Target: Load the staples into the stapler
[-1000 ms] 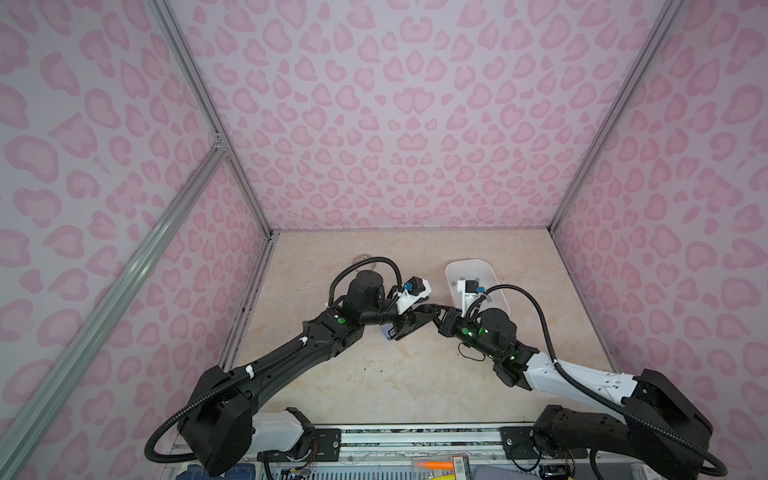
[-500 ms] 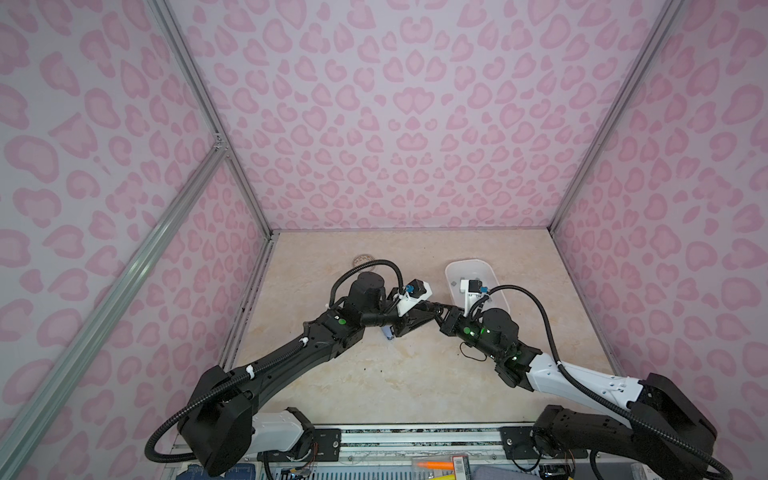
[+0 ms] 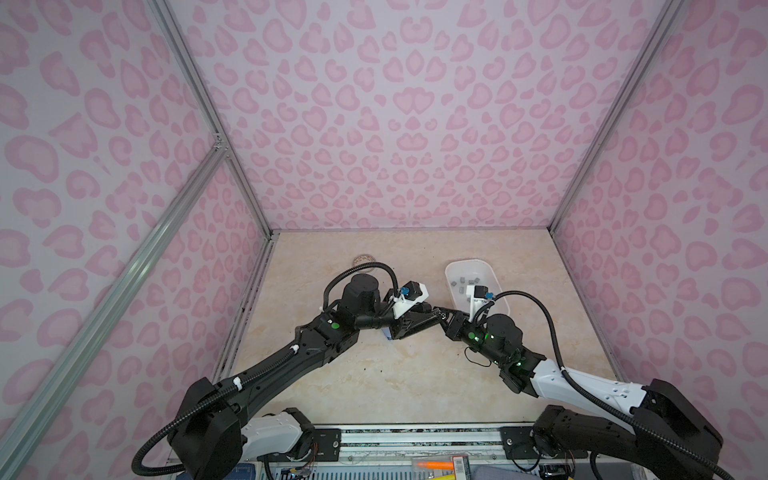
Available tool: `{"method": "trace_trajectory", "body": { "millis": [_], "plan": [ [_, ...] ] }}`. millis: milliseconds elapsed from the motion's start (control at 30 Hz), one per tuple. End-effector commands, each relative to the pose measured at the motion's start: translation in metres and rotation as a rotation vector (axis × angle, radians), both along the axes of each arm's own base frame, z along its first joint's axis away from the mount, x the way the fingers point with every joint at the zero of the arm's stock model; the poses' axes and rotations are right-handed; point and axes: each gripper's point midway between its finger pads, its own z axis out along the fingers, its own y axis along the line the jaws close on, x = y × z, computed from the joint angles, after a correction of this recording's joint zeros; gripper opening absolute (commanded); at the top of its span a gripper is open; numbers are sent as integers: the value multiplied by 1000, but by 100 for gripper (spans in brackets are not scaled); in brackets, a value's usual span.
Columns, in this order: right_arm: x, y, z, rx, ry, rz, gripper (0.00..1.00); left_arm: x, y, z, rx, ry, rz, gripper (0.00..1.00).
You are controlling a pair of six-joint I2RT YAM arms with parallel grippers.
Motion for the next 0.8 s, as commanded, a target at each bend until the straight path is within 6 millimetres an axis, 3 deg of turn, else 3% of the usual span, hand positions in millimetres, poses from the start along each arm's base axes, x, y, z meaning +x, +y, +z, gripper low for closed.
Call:
{"method": "trace_trajectory", "body": {
  "millis": [0,200,400,500,700,767],
  "plan": [
    [4,-10,-18,-98,5,-40,27,-4,0,12,-35,-25,-20,4],
    [2,-31,-18,-237,-79,-51,50,7,7,6,-18,-10,32,4],
    [-10,-40,-1,-324,-199,-14,56,15,8,-12,35,25,50,4],
    [-17,-41,11,-359,-269,20,54,13,6,-18,49,47,32,4],
    [-44,-25,32,-440,-532,195,59,5,4,-25,68,68,-22,4],
    [-67,-7,29,-482,-679,359,58,1,3,-25,70,73,-44,4]
  ]
}}
